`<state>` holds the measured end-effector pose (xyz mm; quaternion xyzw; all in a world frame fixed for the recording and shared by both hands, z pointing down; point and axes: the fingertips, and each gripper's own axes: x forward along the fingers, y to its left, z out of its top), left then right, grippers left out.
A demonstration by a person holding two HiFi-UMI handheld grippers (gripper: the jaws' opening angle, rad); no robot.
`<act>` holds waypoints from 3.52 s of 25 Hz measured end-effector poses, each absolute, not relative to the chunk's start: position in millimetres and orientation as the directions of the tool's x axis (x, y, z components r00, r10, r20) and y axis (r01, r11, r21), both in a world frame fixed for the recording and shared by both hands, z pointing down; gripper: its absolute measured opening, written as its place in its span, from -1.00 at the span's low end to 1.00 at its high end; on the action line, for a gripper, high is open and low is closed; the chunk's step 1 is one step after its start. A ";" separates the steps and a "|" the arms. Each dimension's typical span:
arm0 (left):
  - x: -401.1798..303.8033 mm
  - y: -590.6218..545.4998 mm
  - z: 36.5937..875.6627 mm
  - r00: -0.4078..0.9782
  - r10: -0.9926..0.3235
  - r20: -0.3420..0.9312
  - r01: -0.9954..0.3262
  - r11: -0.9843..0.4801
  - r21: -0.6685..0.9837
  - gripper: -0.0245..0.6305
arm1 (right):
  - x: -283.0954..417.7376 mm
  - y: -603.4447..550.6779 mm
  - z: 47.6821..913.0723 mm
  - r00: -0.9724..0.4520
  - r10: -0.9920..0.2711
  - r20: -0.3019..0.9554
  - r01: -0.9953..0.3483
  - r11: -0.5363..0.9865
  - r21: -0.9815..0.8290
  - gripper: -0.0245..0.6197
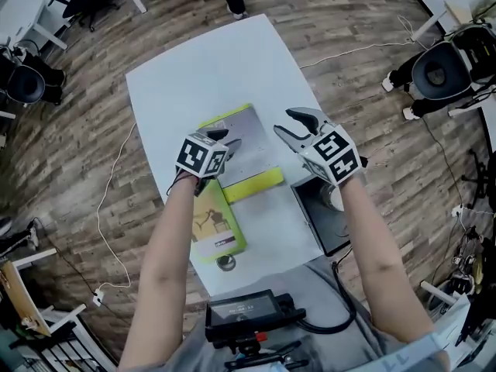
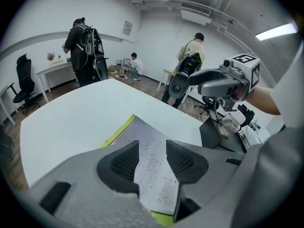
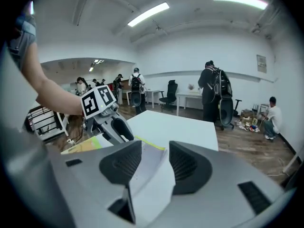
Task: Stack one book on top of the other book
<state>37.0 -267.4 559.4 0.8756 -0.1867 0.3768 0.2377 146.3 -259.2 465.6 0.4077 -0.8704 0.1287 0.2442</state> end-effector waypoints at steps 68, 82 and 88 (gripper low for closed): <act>-14.1 -301.9 516.7 0.531 -0.023 0.847 -0.200 -0.975 0.099 -0.32 | 27.8 -72.3 547.4 -0.170 -0.814 0.555 -0.664 -0.321 -0.675 -0.32; 19.5 -342.8 594.2 0.449 0.076 0.890 -0.162 -0.973 0.165 -0.32 | 41.0 -99.0 618.0 -0.179 -0.679 0.712 -0.427 -0.598 -0.679 -0.32; 22.9 -350.8 607.0 0.419 0.097 0.903 -0.134 -0.977 0.167 -0.32 | 40.2 -105.0 623.7 -0.183 -0.662 0.727 -0.384 -0.632 -0.673 -0.32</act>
